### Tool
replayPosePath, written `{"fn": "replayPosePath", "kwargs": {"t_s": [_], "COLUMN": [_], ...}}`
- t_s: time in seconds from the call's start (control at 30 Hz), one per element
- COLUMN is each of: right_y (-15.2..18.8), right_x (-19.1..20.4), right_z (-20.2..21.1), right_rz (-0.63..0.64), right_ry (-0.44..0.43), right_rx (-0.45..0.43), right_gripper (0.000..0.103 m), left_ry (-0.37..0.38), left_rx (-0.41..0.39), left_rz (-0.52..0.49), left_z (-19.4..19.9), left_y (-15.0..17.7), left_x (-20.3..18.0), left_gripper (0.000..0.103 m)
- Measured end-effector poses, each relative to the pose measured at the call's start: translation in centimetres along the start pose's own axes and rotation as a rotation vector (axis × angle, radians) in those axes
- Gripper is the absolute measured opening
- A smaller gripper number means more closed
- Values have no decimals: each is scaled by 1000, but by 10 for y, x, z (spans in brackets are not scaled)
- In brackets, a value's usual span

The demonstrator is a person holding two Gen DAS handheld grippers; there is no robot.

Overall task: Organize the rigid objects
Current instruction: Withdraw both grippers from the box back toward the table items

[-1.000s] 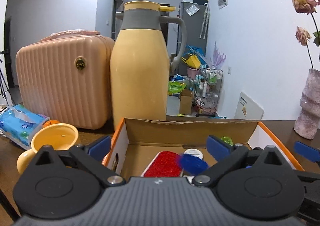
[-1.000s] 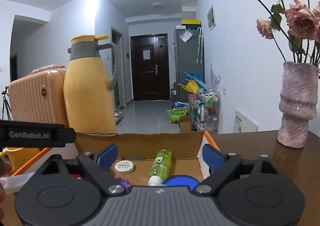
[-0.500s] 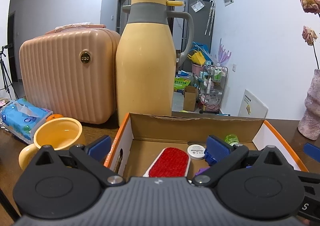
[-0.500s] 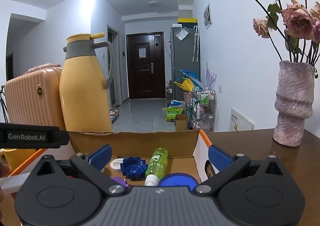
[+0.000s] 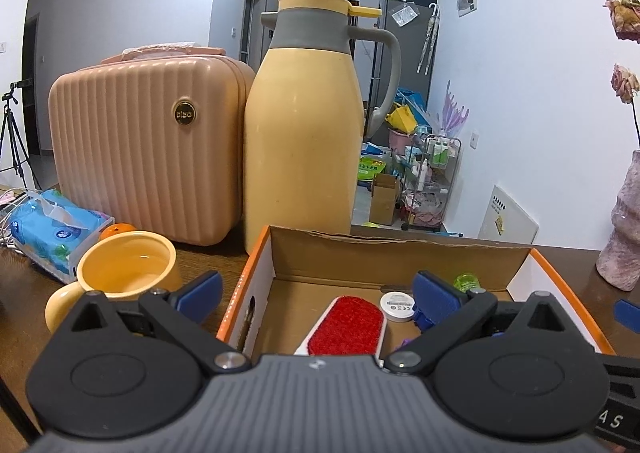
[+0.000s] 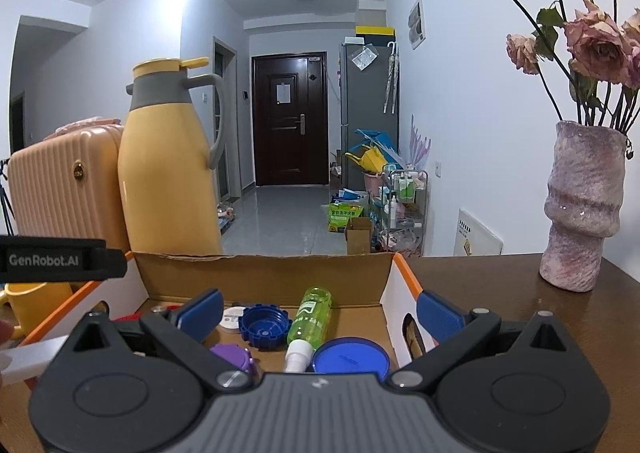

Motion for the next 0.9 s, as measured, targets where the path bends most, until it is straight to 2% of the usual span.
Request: {"fn": "replayPosePath", "kwargs": {"t_s": [0.43,0.7,0.9], "right_y": [-1,5,12], "right_x": [-5,-10,-15], "right_z": [30,68,98], "right_rz": [42,40,41], "right_ry": [1,-14,-15], "right_rx": [-14,-42,-46], "right_gripper": [103,103,103], "left_ry": [8,-5,28], "left_rx": [-17,-57,-48], "left_rz": [-26,-56,-51], "left_z": [24,61,86], "left_y": [10,18,25], "left_x": [15,34,49], "left_gripper": [103,103,103]}}
Point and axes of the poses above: each gripper's, at about its wrist camera, not at the fingertips, and z roughly against the way its jaws point, x to its left, y to its underside, the point moved 6 cm from there along -z, roughly the way its jaws point, and after that the axes turned 14 degrees about -x, right-handed, at the moved point
